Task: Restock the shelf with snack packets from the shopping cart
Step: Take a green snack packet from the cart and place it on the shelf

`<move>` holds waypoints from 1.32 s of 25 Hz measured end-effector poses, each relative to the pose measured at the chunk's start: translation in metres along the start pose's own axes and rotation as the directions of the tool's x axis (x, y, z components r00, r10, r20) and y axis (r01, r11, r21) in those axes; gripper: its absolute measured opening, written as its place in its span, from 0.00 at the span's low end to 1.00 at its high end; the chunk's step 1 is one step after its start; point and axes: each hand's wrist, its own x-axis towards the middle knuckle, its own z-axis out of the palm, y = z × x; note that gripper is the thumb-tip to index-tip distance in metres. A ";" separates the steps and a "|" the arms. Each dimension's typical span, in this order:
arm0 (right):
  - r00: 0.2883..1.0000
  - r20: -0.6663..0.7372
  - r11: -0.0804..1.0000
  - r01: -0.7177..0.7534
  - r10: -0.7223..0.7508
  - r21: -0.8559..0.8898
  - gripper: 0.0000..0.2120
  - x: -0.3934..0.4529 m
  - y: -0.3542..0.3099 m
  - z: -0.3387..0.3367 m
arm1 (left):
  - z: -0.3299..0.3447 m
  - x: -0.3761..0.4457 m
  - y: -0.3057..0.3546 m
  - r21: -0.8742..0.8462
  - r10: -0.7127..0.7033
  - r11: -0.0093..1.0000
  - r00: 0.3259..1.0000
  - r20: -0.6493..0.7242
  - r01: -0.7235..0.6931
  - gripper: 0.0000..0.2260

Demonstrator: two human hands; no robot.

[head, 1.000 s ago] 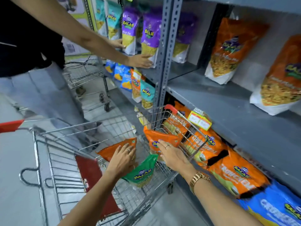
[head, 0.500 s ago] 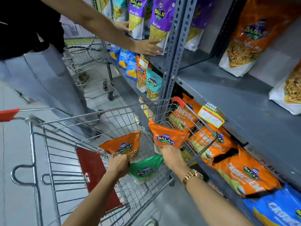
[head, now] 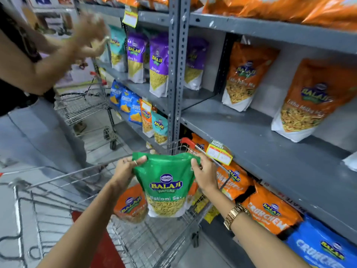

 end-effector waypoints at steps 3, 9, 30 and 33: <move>0.972 -0.234 0.994 0.050 -0.025 0.100 0.19 0.017 -0.026 -0.042 | 0.045 0.017 0.052 -0.108 0.115 0.988 0.991 0.067 -0.107 0.06; 0.809 -0.587 0.989 0.115 -0.037 0.096 0.12 0.043 -0.051 -0.145 | 0.163 0.038 0.115 -0.209 0.246 0.958 0.937 0.246 -0.197 0.05; 0.439 -0.898 0.968 -0.209 -0.035 -0.141 0.09 -0.008 0.084 -0.438 | 0.532 -0.036 0.067 -0.252 0.084 0.962 0.763 0.641 0.105 0.07; 0.410 -0.912 0.966 -0.237 0.006 -0.100 0.11 -0.011 0.105 -0.445 | 0.544 -0.040 0.062 -0.212 0.072 0.971 0.716 0.695 0.108 0.06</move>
